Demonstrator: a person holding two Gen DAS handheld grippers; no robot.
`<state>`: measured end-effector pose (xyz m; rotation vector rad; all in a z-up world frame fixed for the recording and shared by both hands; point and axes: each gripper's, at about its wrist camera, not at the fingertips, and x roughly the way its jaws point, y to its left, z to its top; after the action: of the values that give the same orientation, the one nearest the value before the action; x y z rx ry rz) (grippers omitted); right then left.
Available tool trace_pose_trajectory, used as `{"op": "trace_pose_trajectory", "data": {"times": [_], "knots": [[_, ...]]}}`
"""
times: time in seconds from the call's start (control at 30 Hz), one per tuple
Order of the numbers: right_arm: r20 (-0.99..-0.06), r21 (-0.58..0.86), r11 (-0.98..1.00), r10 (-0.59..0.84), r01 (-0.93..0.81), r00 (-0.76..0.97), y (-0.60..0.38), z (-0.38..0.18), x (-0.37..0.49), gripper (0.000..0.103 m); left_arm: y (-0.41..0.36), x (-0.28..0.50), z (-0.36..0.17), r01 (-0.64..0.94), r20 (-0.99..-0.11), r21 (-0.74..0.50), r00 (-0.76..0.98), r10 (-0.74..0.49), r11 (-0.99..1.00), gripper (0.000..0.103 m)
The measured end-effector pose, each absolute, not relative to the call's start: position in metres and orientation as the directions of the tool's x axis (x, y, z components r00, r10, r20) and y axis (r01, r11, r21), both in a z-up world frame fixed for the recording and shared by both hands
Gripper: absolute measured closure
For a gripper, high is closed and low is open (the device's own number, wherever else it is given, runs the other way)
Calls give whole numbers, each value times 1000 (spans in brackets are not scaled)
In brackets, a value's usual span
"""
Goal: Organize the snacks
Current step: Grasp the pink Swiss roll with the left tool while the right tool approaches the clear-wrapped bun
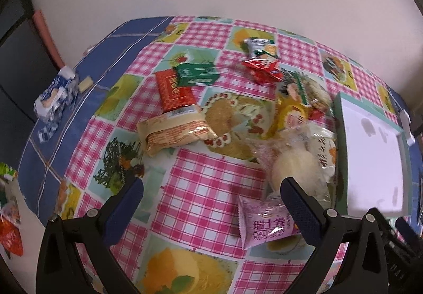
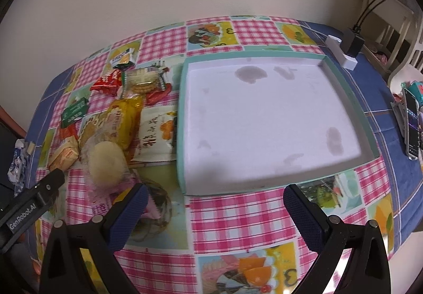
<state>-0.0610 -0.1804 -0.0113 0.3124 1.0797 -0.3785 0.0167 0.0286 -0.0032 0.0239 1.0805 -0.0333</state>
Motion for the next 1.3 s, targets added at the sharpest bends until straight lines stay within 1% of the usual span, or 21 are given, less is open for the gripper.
{"op": "trace_pose_trajectory", "data": {"times": [0.13,0.3,0.57,0.73,0.83,0.93,1.07,1.17,1.3], "knots": [[-907,105,898,-91,428,412,-169,-17,-51,0,45,21,-5,-22,-885,-5,466,6,1000,0],[-923,144,892,-35,428,383,-151,-31,-38,0,61,28,-21,-73,-911,-26,413,7,997,0],[-947,96,915,-37,391,318,-132,-49,-26,0,68,34,-49,-116,-951,-100,305,-61,988,0],[-941,89,902,-63,423,333,-141,-44,-29,0,68,34,-59,-130,-960,-120,269,-82,984,0],[-938,79,887,-88,454,335,-154,-39,-33,0,68,32,-58,-141,-955,-164,271,-122,976,0],[-934,94,869,-93,486,346,-166,-38,-36,0,58,26,-54,-97,-947,-198,275,-165,975,0],[-919,119,827,-117,549,376,-191,-30,-48,0,26,18,-50,13,-935,-247,260,-242,969,0],[-910,103,797,-165,595,379,-211,-23,-58,0,5,14,-50,69,-935,-246,245,-255,967,0],[-912,129,768,-157,628,380,-226,-24,-63,0,-17,14,-56,117,-938,-264,202,-283,958,0]]}}
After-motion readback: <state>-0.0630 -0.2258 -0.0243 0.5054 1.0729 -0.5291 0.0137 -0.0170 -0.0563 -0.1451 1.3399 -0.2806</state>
